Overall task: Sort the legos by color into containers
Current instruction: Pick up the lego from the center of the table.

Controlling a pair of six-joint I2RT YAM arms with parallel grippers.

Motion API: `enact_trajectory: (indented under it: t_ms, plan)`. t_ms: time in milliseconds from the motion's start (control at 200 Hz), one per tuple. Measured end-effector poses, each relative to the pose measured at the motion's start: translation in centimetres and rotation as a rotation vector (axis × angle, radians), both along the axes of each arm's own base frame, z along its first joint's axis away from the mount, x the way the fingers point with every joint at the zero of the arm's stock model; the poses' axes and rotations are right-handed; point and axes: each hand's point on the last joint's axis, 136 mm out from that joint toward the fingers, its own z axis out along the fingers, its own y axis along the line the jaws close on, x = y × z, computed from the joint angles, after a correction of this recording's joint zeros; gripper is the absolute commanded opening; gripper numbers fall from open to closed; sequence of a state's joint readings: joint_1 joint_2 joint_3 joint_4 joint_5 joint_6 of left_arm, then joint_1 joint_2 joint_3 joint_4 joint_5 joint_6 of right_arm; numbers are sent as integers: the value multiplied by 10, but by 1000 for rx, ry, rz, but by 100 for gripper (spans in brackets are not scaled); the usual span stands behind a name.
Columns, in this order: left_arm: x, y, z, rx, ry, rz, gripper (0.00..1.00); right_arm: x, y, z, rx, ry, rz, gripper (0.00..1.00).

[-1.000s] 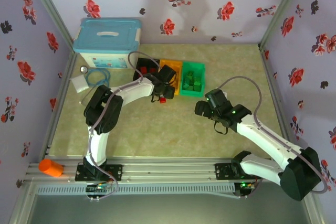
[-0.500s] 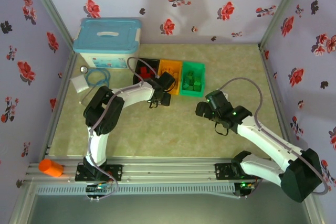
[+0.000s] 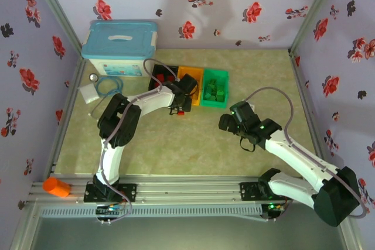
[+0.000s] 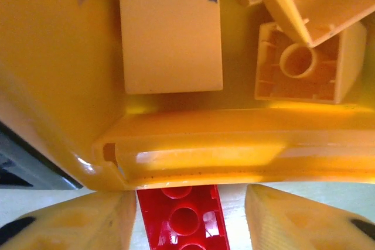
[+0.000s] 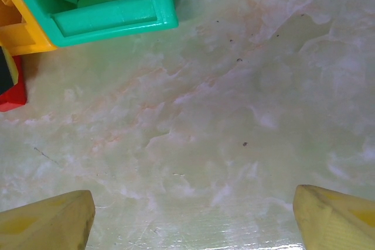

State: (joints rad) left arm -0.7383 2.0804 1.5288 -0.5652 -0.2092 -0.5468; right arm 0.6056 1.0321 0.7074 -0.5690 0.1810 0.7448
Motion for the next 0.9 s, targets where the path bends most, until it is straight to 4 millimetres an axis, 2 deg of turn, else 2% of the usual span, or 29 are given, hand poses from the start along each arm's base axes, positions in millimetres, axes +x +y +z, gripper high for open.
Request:
enact_trajectory:
  t_ms: [185, 550, 660, 900]
  plan:
    - [-3, 2, -5, 7, 7, 1, 33, 0, -1, -1, -1, 1, -4, 88]
    - [-19, 17, -3, 10, 11, 3, 19, 0, -1, -1, 0, 1, -4, 86]
    - [-20, 18, 6, 6, 5, 1, 17, 0, -1, -1, 0, 1, -4, 85]
    - [-16, 20, 38, -39, -49, 3, 16, 0, -1, 2, 5, -8, -4, 85]
